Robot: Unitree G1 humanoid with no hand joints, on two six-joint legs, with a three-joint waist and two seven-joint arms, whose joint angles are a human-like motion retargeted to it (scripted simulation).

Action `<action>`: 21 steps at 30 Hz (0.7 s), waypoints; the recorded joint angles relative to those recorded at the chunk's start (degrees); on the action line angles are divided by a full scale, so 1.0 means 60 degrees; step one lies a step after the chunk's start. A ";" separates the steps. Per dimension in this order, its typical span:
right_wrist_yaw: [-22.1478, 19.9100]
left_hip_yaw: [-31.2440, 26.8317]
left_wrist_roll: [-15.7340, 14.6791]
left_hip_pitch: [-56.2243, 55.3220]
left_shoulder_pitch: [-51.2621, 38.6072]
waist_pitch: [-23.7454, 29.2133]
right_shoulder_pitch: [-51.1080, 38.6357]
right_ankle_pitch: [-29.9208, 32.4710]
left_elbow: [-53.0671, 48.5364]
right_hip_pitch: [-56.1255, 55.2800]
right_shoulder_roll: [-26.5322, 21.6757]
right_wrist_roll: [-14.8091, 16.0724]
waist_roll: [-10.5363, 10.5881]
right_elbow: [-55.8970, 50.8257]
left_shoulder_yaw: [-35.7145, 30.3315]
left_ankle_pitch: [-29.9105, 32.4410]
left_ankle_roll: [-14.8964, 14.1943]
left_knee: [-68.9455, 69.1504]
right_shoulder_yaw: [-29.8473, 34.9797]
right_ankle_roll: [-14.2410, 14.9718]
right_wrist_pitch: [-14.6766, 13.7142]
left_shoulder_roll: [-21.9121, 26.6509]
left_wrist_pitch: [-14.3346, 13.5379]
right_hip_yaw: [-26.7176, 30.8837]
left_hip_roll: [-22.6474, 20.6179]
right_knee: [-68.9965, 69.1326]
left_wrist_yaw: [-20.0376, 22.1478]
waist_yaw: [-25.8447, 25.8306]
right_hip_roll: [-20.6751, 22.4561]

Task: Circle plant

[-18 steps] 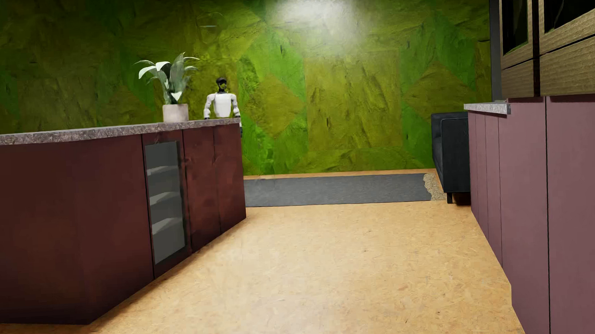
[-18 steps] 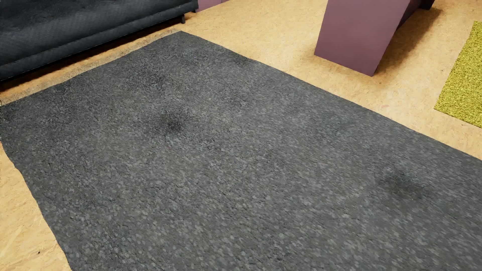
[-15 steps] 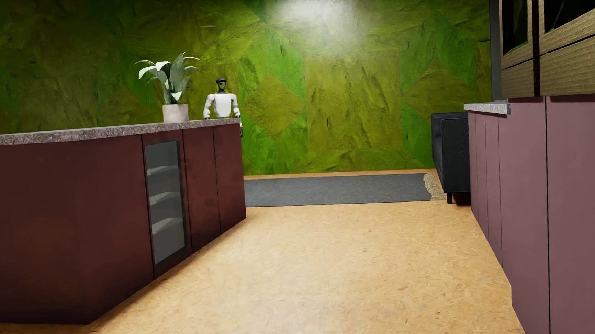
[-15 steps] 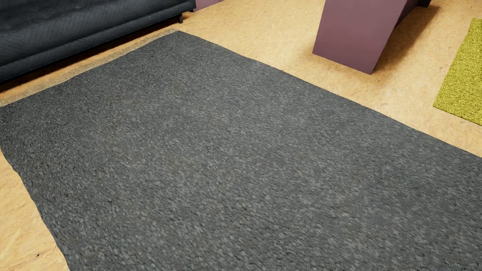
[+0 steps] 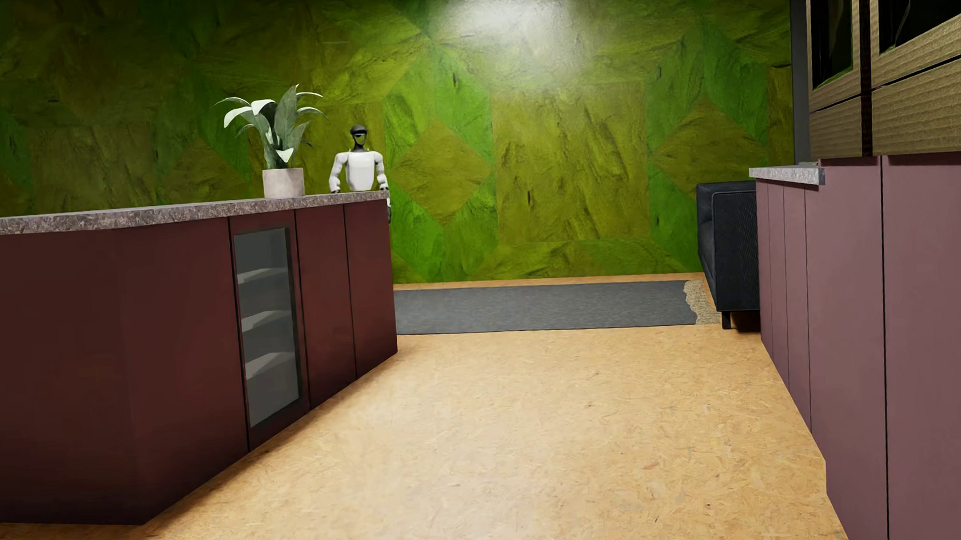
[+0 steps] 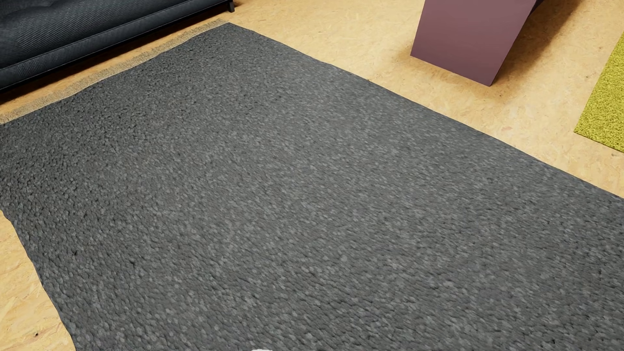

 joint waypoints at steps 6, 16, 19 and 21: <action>0.0000 0.0000 0.0000 -0.1658 0.0252 0.0327 -0.0830 -0.1453 0.1153 0.2019 0.0106 0.0000 -0.0100 0.0485 0.0056 0.1146 0.0000 -0.1907 -0.0233 0.0000 0.0000 0.0093 0.0000 0.0000 0.0269 -0.0203 0.0000 0.0847 -0.0189; 0.0000 0.0000 0.0000 0.1960 -0.0266 0.0438 0.0832 0.4263 0.0494 -0.2815 0.0157 0.0000 -0.0063 0.1043 -0.0121 -0.1081 0.0000 -0.1214 0.0303 0.0000 0.0000 0.0043 0.0000 0.0000 -0.0695 0.8647 0.0000 -0.0667 -0.0963; 0.0000 0.0000 0.0000 0.4392 -0.0651 0.0574 0.1339 0.5624 -0.0442 -0.4623 -0.0022 0.0000 0.0249 0.0731 0.0007 -0.0865 0.0000 -0.3030 0.0097 0.0000 0.0000 0.0228 0.0000 0.0000 -0.0595 0.4337 0.0000 -0.2273 -0.0628; 0.0000 0.0000 0.0000 0.5653 -0.1041 0.0450 0.1592 0.4049 -0.0951 -0.5256 -0.0063 0.0000 0.0251 0.0644 0.0099 -0.1126 0.0000 -0.3712 -0.0031 0.0000 0.0000 0.0460 0.0000 0.0000 -0.0557 0.1154 0.0000 -0.2860 -0.0616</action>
